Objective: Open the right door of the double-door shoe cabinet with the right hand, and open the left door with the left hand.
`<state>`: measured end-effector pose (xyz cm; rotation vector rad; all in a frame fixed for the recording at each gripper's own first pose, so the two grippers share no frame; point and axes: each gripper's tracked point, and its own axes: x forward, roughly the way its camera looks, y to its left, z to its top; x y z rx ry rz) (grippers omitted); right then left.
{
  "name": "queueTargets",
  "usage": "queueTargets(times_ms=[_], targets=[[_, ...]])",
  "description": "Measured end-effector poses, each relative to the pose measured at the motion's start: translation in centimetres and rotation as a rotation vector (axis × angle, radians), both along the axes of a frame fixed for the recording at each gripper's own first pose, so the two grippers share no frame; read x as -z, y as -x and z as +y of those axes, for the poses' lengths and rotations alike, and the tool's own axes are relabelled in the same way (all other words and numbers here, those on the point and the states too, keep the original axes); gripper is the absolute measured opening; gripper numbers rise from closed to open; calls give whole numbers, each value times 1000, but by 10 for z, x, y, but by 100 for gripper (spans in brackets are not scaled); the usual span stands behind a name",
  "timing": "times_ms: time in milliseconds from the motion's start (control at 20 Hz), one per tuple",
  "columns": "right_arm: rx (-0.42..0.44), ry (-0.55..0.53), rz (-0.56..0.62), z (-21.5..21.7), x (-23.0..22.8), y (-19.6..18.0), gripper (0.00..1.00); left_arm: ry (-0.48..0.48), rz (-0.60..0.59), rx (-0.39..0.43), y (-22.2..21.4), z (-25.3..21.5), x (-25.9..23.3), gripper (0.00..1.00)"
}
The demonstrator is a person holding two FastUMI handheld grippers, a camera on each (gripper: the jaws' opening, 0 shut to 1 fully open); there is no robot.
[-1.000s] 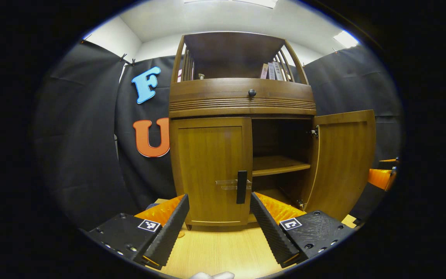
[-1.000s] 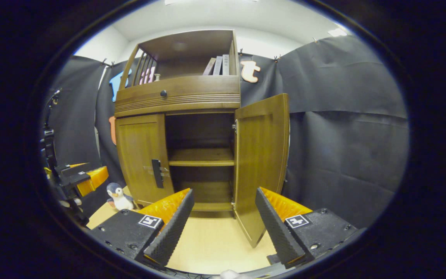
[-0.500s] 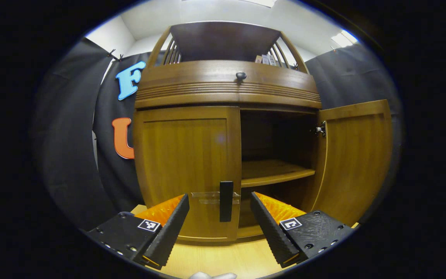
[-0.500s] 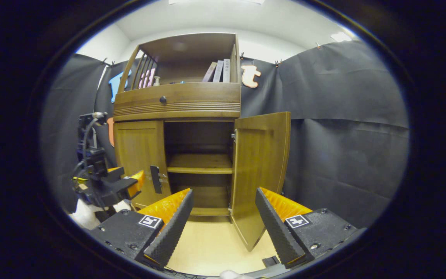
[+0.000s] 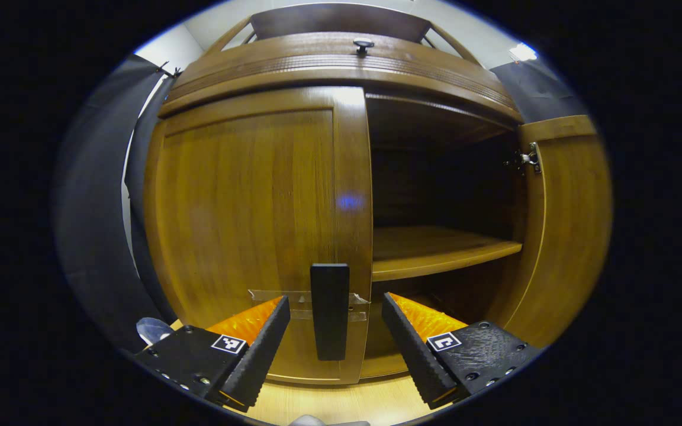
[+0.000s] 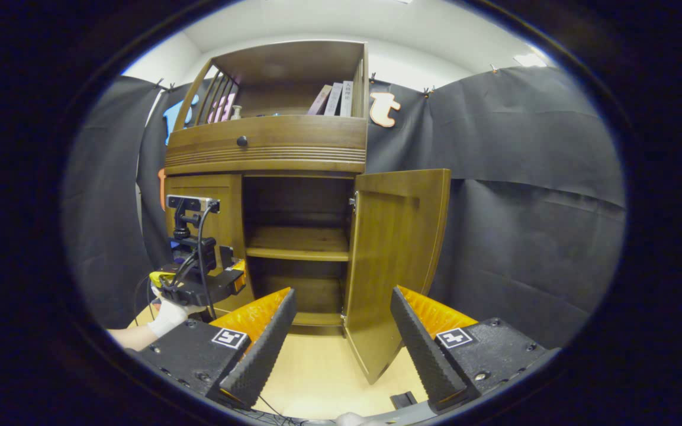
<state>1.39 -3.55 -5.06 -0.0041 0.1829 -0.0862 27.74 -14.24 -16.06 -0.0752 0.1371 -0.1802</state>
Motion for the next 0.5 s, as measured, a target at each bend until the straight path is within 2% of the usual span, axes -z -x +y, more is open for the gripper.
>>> queueTargets(times_ms=[50,100,250,300,400,450,500], targets=[[-4,2,5,0,1,-2,100,-1,3,-1,-6,-1,3,90],[-10,5,8,1,1,-3,100,-8,-1,-1,-9,-1,5,88],[-26,4,12,3,3,-7,100,2,17,16,-17,-7,13,61],[-31,5,16,4,4,-9,100,0,6,7,-16,-5,11,69],[-37,4,23,3,7,-10,100,-7,-1,10,-15,-1,12,39],[-41,3,27,3,9,-10,100,-8,6,-1,-12,4,13,54],[-47,3,29,4,9,-10,100,-4,2,6,-12,4,12,42]])
